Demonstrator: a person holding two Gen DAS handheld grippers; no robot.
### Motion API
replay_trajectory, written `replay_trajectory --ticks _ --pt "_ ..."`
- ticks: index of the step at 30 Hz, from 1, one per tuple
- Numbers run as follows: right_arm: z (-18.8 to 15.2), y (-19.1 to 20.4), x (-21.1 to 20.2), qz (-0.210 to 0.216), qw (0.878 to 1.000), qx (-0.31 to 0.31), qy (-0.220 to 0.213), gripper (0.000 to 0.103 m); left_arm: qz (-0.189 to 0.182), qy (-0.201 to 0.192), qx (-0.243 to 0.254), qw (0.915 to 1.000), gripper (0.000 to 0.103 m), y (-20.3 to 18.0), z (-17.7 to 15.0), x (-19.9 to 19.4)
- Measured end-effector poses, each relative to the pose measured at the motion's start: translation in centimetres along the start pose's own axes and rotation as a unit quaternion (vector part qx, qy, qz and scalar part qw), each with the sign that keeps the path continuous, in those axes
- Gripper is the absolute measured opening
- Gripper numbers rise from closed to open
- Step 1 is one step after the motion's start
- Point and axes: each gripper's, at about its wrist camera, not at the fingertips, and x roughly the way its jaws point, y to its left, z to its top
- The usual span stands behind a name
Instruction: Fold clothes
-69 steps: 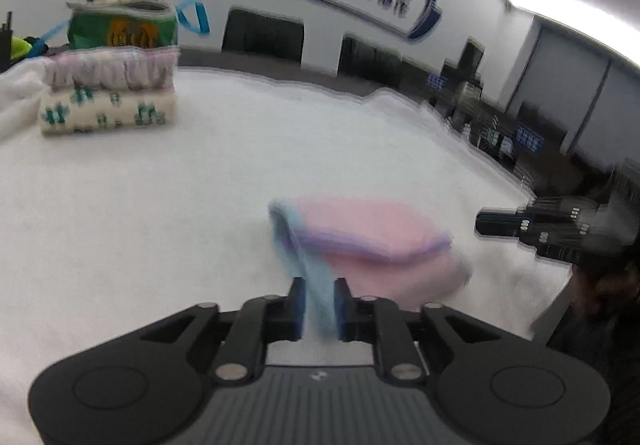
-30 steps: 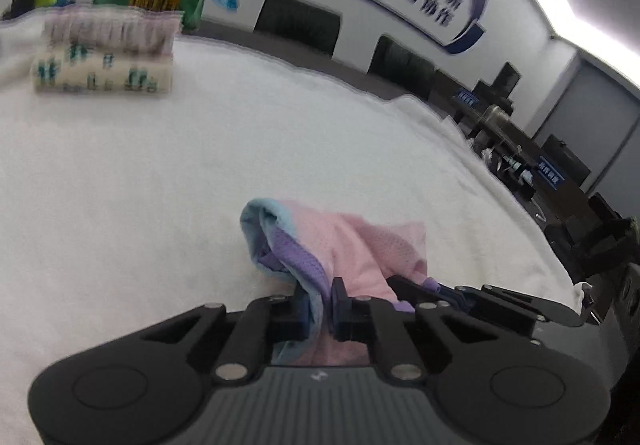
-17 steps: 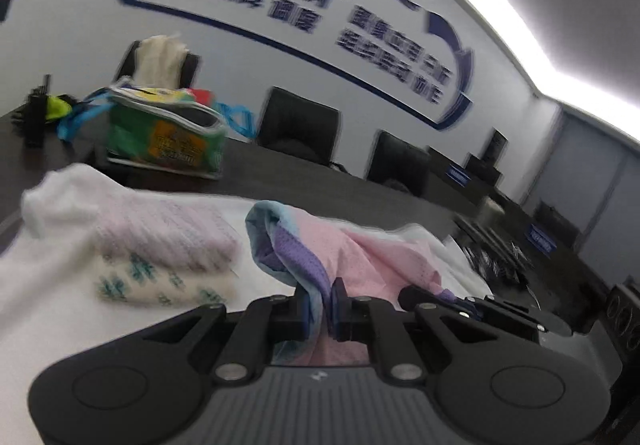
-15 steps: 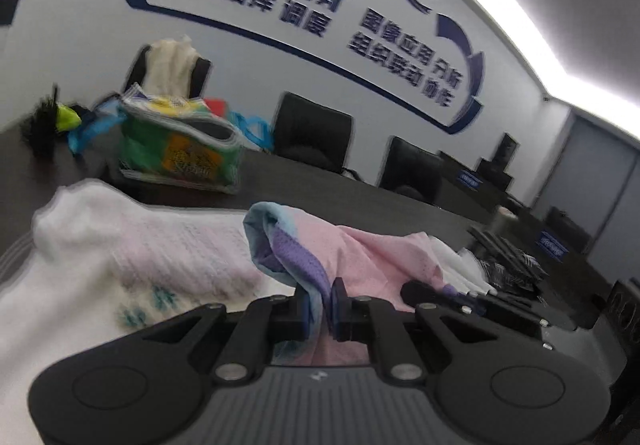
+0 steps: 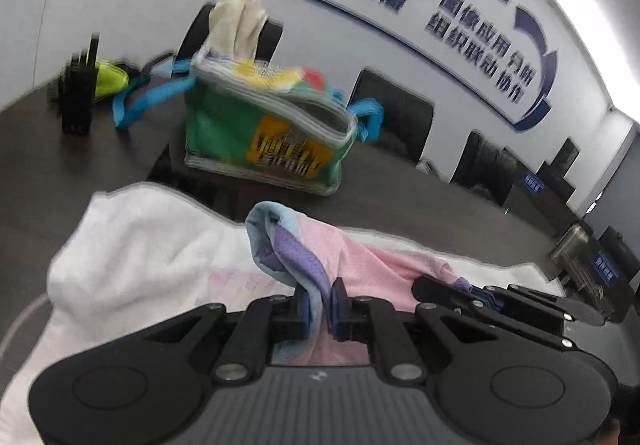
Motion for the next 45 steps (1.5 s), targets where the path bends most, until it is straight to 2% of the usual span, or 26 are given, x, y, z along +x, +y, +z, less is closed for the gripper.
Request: replay_trajectory --ticks 1,2,4,6,7,10,11,12,14,17,18,20,23,27,30,32,34,36,37,38,39,40,43,44,45 --pt "-0.7 -0.1 1.0 -0.001 1.0 -0.001 0.018 0.006 0.01 -0.002 0.004 0.9999 0.021 0.6 -0.7 0.7" --pt "-1.4 -0.1 2.1 -0.003 0.999 -0.002 0.035 0.007 0.02 -0.005 0.009 0.9997 0.041 1.2 -1.3 1.5" --pt "-2.6 -0.3 3.6 -0.01 0.998 -0.005 0.06 0.013 0.053 -0.026 0.03 0.9978 0.063 1.5 -2.9 1.2" --pt "-2.8 -0.6 2.8 -0.028 0.999 -0.012 0.041 0.039 0.076 -0.055 0.074 0.9928 0.063 0.8 -3.7 -0.7" --pt "-2.6 -0.9 2.0 -0.03 0.999 -0.014 0.02 0.04 0.082 -0.078 0.086 0.9898 0.063 0.5 -3.7 -2.0" --pt "-1.6 -1.6 -0.1 -0.027 0.999 -0.014 -0.043 0.036 0.074 -0.165 0.073 0.9808 0.061 -0.7 -2.5 -4.9" --pt "-1.0 -1.8 0.0 -0.006 0.998 -0.002 -0.059 0.026 0.069 -0.181 0.07 0.9786 0.051 -1.2 -2.0 -4.9" --pt "-0.4 -1.8 0.5 0.017 0.998 0.01 -0.067 0.021 0.074 -0.183 0.07 0.9778 0.043 -1.7 -1.8 -4.1" --pt "-0.1 -0.7 2.5 0.034 0.998 0.009 -0.054 0.017 0.093 -0.172 0.071 0.9782 0.013 -2.3 -1.8 -1.4" --pt "-2.1 0.9 5.7 0.009 1.0 -0.007 -0.023 0.014 0.094 -0.106 0.033 0.9894 0.007 -1.1 -3.8 2.4" --pt "-3.1 1.2 6.6 0.005 1.0 -0.008 -0.009 0.013 0.096 -0.103 0.029 0.9897 0.007 -0.7 -5.0 3.0" --pt "-5.3 1.4 7.5 -0.002 1.0 -0.011 -0.006 0.013 0.105 -0.122 0.056 0.9853 0.007 -0.5 -7.2 3.2" --pt "-7.4 1.4 7.3 0.0 0.999 -0.008 -0.031 0.013 0.125 -0.136 0.085 0.9792 0.007 -1.1 -8.5 3.0" --pt "-7.8 2.0 7.0 -0.014 0.999 -0.004 -0.043 0.013 0.147 -0.143 0.123 0.971 0.007 -1.9 -9.3 3.4" --pt "-7.6 2.2 6.1 -0.028 0.998 -0.023 -0.05 0.014 0.155 -0.14 0.132 0.969 0.007 -2.1 -9.1 3.4" --pt "-7.0 0.9 5.2 -0.043 0.998 0.006 -0.051 0.015 0.159 -0.139 0.132 0.9686 0.007 -2.0 -8.8 3.2" --pt "-6.9 -0.9 4.1 -0.091 0.994 0.045 -0.051 0.015 0.163 -0.137 0.132 0.9681 0.007 -2.0 -8.5 3.1" --pt "-7.1 -2.8 2.3 -0.117 0.988 0.08 -0.054 0.015 0.16 -0.138 0.121 0.97 0.013 -1.6 -8.0 2.4" --pt "-7.3 -3.3 1.1 -0.12 0.987 0.086 -0.058 0.015 0.161 -0.139 0.114 0.9704 0.024 -1.5 -7.8 1.8" --pt "-7.5 -3.7 -0.2 -0.123 0.987 0.086 -0.064 0.015 0.168 -0.144 0.109 0.9691 0.04 -1.6 -7.7 1.1" --pt "-7.6 -4.1 -1.5 -0.129 0.985 0.085 -0.071 0.016 0.183 -0.153 0.106 0.9653 0.047 -1.8 -7.7 0.2" --pt "-7.8 -4.3 -2.9 -0.137 0.984 0.083 -0.08 0.017 0.198 -0.163 0.102 0.9611 0.051 -2.1 -7.8 -0.8" --pt "-8.3 -4.6 -7.0 -0.139 0.982 0.09 -0.093 0.031 0.244 -0.193 0.089 0.9461 0.053 -3.5 -8.8 -4.6" --pt "-8.6 -4.7 -8.3 -0.137 0.982 0.093 -0.093 0.038 0.256 -0.192 0.077 0.9443 0.057 -4.0 -9.4 -5.9" --pt "-9.0 -4.6 -9.6 -0.13 0.983 0.093 -0.092 0.042 0.257 -0.185 0.063 0.9463 0.06 -4.5 -10.1 -7.0"
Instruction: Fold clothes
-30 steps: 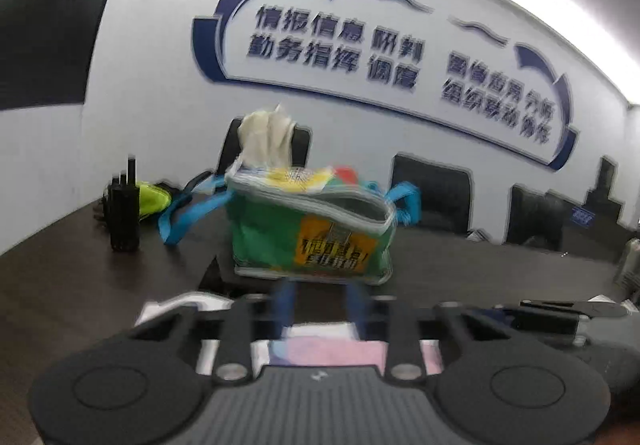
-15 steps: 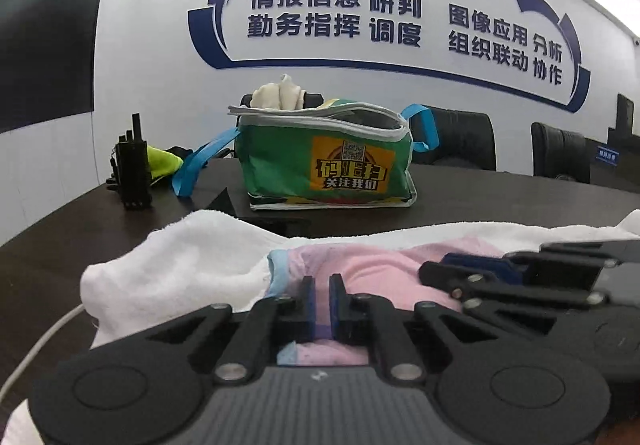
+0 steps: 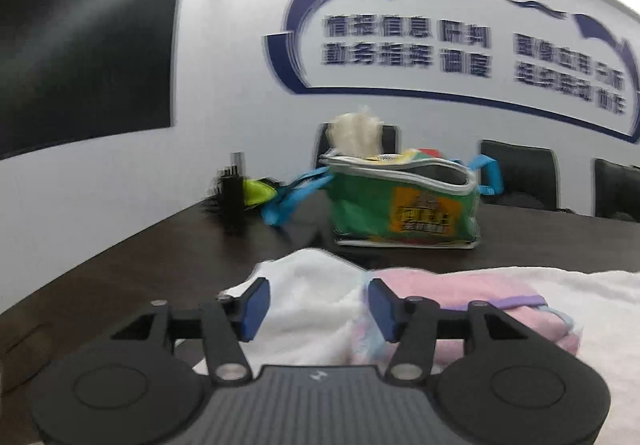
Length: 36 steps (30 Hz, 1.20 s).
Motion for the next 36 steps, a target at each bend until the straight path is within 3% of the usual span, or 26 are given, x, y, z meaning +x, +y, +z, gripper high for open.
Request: replay_trajectory --ticks 1,3,6,11,16,21,24,26,28,36 --pt "-0.4 0.0 -1.2 0.012 1.0 -0.006 0.008 0.044 -0.012 0.019 -0.015 0.9996 0.066 0.0 -0.5 -1.3" --pt "-1.6 0.2 -3.6 0.034 0.999 -0.024 0.032 0.063 -0.064 0.071 -0.038 0.9947 0.073 -0.2 -2.1 -4.1" --pt "-4.5 0.9 -6.6 0.053 0.994 -0.052 0.078 0.081 -0.158 0.125 -0.014 0.9794 0.075 -2.2 -6.0 -6.8" --pt "-9.2 1.5 -8.8 0.018 0.986 -0.047 0.159 0.102 -0.152 0.161 0.037 0.9744 0.076 -5.7 -10.4 -8.3" --pt "-11.9 0.9 -10.3 -0.002 0.981 -0.022 0.19 0.102 -0.133 0.169 0.055 0.9751 0.082 -6.1 -12.6 -8.7" --pt "-12.1 0.8 -10.9 -0.012 0.982 -0.014 0.189 0.103 -0.106 0.154 0.076 0.9794 0.091 -5.4 -13.7 -9.2" --pt "-11.9 0.7 -10.7 -0.021 0.982 -0.003 0.188 0.103 -0.108 0.155 0.087 0.9781 0.097 -5.5 -13.9 -9.2" --pt "-12.1 1.2 -10.6 -0.022 0.981 -0.028 0.19 0.103 -0.11 0.157 0.094 0.977 0.102 -5.7 -14.0 -9.2" --pt "-12.4 1.6 -10.5 -0.017 0.982 -0.05 0.183 0.103 -0.109 0.159 0.09 0.977 0.103 -5.7 -14.0 -9.1" --pt "-12.4 1.4 -10.4 -0.014 0.982 -0.043 0.184 0.102 -0.11 0.159 0.088 0.9772 0.103 -5.6 -14.1 -9.1"
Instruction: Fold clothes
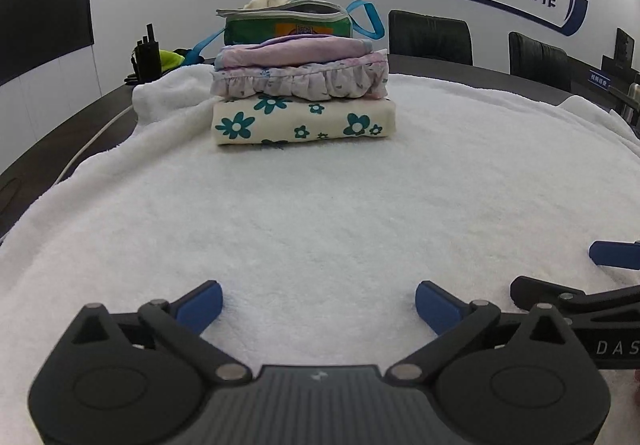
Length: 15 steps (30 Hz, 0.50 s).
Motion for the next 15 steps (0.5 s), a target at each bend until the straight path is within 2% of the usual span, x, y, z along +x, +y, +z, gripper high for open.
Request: replay_trajectory --ticks 15 --pt "0.0 0.01 0.04 0.0 1.0 0.0 0.0 0.102 -0.002 -0.002 -0.001 1.0 0.103 0.09 -0.02 0.02"
